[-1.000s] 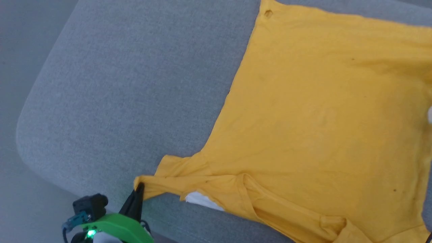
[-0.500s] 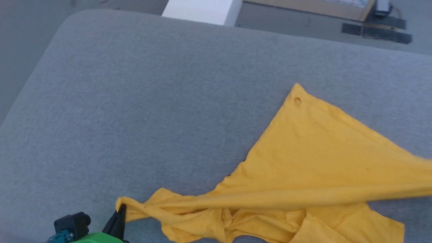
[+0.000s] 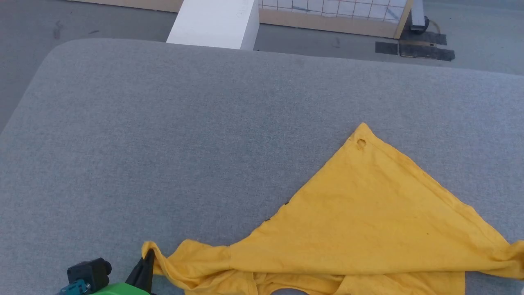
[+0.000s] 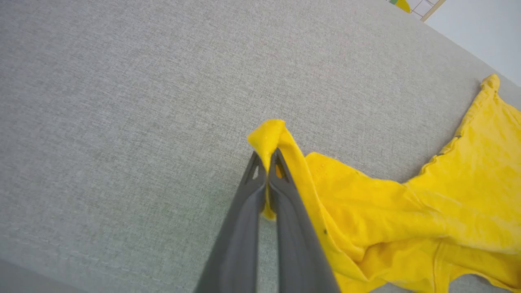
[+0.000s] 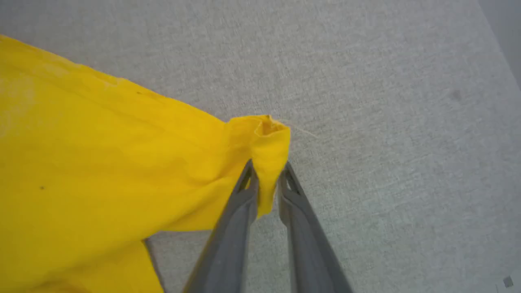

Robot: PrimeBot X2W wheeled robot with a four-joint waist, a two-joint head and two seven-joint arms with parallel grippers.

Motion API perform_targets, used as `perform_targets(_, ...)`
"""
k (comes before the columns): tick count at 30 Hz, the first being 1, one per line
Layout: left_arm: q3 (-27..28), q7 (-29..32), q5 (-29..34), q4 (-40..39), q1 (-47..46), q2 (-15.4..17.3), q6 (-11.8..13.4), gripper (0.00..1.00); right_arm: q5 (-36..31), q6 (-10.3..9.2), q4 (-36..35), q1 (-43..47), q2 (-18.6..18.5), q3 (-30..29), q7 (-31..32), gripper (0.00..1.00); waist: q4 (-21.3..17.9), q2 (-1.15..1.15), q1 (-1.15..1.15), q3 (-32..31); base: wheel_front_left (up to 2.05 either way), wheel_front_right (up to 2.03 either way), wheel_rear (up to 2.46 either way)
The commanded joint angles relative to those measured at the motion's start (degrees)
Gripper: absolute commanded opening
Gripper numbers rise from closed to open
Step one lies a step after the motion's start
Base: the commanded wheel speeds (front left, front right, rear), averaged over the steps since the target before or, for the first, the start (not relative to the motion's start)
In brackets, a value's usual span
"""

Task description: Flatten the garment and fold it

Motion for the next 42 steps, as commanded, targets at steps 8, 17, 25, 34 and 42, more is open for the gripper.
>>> perform_targets(8, -0.89, 0.36, 0.16, 0.24, -0.81, 0.02, -0.17, 0.00, -2.34, -0.08, -5.47, -6.35, -0.76, 12.26, -21.67, 1.00, 2.12, 0.00, 0.01, -0.52, 0.00, 0.00, 0.00)
perform_targets(17, -1.89, 0.20, 0.48, 0.92, -2.67, -0.61, -1.12, 0.00, -2.98, -0.08, 8.69, -20.90, -7.11, 30.52, -29.56, 1.00, 4.57, 0.00, 0.01, 1.49, 0.00, 0.00, 0.00)
perform_targets(25, -3.28, -0.08, 0.73, 2.54, -5.55, -2.14, -2.53, 0.00, -2.29, -0.08, 28.06, -35.09, -9.29, 37.06, -18.85, 1.00, 7.75, 0.00, 0.01, 5.00, 0.00, 0.00, 0.00)
perform_targets(34, -4.25, -1.05, 0.53, 5.25, -7.33, -3.82, -3.86, 0.00, -5.68, -0.08, 39.32, -42.62, -10.09, 36.45, -3.80, 1.00, 10.78, 0.00, 0.01, 7.16, 0.00, 0.00, 0.00)
perform_targets(42, -4.52, -1.38, 0.27, 6.54, -7.50, -4.17, -4.19, 0.00, -7.81, -0.08, 38.85, -41.97, -9.15, 35.14, 0.13, 0.00, 10.57, 0.00, 0.01, 6.31, 0.00, 0.00, 0.00)
